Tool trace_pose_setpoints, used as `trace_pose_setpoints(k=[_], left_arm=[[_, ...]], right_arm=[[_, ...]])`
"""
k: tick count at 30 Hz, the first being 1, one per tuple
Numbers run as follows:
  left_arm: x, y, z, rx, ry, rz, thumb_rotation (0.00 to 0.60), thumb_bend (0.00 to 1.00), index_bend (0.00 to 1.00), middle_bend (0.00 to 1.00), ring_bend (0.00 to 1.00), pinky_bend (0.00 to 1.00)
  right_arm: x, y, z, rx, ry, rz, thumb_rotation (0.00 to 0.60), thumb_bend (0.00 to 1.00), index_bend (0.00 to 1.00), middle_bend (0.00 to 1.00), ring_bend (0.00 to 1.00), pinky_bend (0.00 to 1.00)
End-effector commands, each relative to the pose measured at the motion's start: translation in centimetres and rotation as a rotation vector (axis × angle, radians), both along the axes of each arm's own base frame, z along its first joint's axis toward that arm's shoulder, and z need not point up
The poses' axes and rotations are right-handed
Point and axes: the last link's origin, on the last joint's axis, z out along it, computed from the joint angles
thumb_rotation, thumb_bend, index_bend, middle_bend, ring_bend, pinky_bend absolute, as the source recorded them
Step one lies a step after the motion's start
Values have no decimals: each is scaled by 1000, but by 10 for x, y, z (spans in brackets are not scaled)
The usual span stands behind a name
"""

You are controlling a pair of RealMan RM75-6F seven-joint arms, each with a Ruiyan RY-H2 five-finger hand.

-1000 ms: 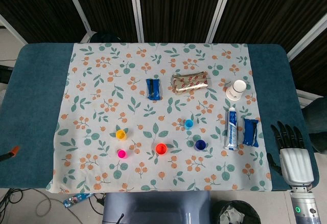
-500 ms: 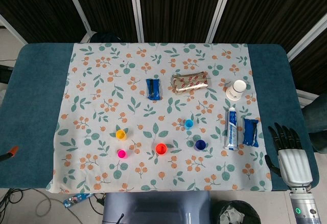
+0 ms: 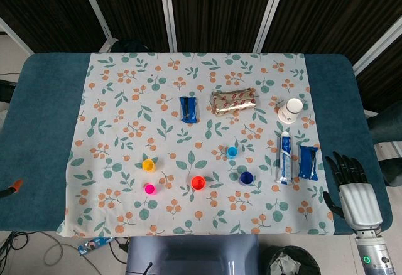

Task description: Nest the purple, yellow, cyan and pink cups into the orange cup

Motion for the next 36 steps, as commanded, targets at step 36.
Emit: trace_pose_setpoints(k=[36], left_arm=[[-5,2,7,13,-32,12,600,88,95,0,0,11]], right_arm=[[99,-91,-96,563,-83,72,600,374,292,0,16,98]])
